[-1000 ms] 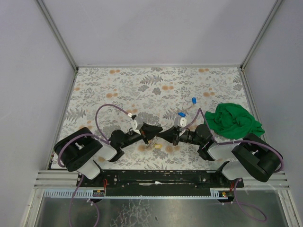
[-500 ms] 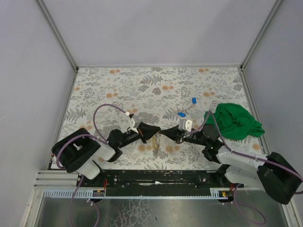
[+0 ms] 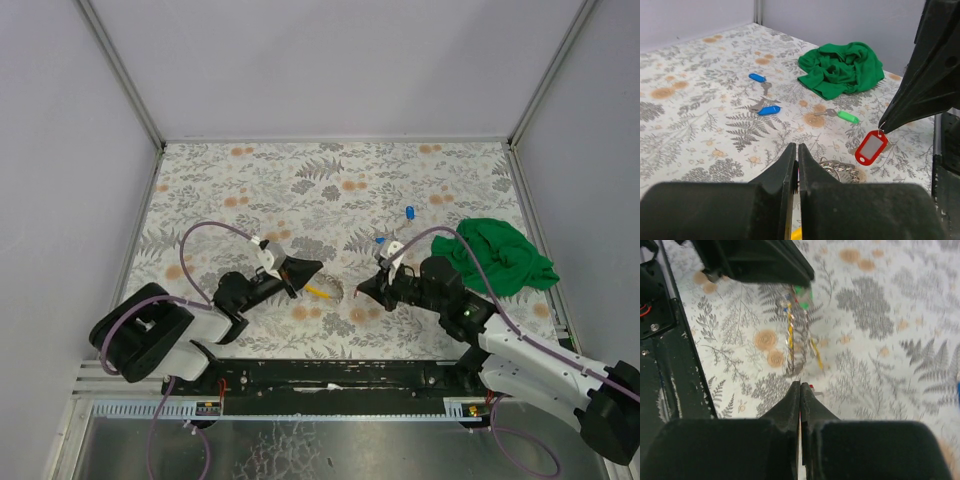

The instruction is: Put the keys on the keyring

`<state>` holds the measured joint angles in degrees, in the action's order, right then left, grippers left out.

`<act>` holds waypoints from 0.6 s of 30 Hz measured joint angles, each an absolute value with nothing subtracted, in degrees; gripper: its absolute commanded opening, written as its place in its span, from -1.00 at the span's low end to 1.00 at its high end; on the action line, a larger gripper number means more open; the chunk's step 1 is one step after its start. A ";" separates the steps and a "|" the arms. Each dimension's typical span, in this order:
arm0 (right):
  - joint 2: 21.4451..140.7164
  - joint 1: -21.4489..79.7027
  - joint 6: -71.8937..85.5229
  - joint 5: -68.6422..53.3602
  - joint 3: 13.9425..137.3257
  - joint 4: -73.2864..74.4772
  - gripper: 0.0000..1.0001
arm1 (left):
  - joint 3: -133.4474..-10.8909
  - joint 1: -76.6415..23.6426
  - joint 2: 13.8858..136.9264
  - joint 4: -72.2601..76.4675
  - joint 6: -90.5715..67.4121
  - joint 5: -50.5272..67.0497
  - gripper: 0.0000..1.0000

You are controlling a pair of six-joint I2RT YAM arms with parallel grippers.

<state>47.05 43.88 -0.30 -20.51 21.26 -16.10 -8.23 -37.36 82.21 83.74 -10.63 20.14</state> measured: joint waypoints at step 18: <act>61.80 43.88 18.61 -1.10 37.52 23.24 -1.00 | -8.21 -37.17 74.15 74.26 -4.29 19.25 -1.00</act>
